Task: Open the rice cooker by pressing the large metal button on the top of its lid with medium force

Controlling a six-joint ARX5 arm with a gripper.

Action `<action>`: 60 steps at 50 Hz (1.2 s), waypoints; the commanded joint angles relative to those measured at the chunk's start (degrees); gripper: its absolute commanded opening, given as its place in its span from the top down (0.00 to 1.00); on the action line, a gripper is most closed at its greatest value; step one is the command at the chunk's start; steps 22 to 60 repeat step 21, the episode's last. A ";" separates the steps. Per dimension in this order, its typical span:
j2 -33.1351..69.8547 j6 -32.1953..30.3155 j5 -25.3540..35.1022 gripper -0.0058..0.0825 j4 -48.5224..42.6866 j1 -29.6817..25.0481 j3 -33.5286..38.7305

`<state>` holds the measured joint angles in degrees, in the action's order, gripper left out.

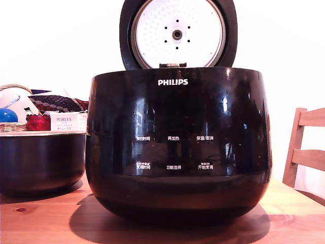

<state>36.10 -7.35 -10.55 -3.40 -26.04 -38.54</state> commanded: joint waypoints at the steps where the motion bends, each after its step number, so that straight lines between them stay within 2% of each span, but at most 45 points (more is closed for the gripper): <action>1: -1.40 -0.63 0.02 0.96 -0.13 2.08 1.33; 10: -3.54 -0.63 0.02 0.96 -1.36 7.21 1.33; 18: -3.98 -0.63 0.02 0.96 -1.29 9.31 1.33; 60: -3.96 -0.63 0.00 0.96 -1.31 9.49 1.33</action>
